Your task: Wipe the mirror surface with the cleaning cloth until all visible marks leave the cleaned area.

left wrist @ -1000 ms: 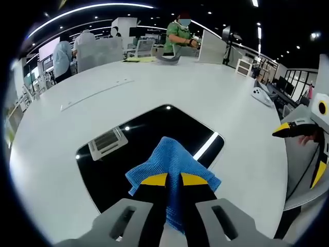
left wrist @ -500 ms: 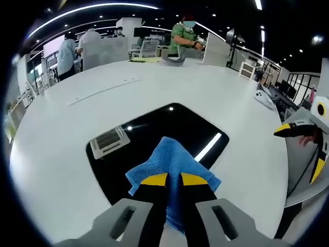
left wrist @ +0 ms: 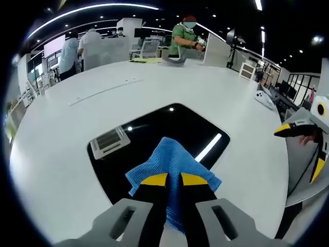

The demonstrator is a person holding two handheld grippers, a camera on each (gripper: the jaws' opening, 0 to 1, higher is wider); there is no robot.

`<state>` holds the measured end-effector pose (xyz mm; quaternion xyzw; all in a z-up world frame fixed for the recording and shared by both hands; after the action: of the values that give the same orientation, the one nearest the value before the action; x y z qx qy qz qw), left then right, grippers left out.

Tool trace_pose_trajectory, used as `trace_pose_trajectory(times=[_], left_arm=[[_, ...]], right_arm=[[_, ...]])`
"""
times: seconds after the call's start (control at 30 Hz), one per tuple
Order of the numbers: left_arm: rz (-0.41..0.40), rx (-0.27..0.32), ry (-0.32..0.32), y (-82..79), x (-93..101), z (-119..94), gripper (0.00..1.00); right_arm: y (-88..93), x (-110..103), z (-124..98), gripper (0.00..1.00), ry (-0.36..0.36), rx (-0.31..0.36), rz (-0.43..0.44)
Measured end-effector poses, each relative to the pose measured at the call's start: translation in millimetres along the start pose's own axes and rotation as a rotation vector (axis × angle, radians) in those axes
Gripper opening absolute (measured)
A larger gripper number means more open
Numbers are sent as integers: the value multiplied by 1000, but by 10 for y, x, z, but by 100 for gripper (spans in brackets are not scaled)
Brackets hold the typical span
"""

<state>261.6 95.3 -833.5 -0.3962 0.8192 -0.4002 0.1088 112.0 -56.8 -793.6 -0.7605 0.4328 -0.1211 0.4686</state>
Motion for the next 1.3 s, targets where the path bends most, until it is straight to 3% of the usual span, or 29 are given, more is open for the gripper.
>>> trace_pose_trajectory(times=[1.3], left_arm=[[68, -42, -16, -260, -321, 230, 6]], right_arm=[[-31, 39, 30, 92, 25, 11, 22]])
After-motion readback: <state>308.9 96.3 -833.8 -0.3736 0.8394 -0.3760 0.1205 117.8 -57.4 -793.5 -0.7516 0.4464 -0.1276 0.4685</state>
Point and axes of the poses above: the point that each gripper's makers call its tool centre point, and the gripper's own axes: z roughly forward along the fingers, x roughly to its right, y roughly out of its underside, the point moved 1 cm from there along -z, roughly backward along the fingers
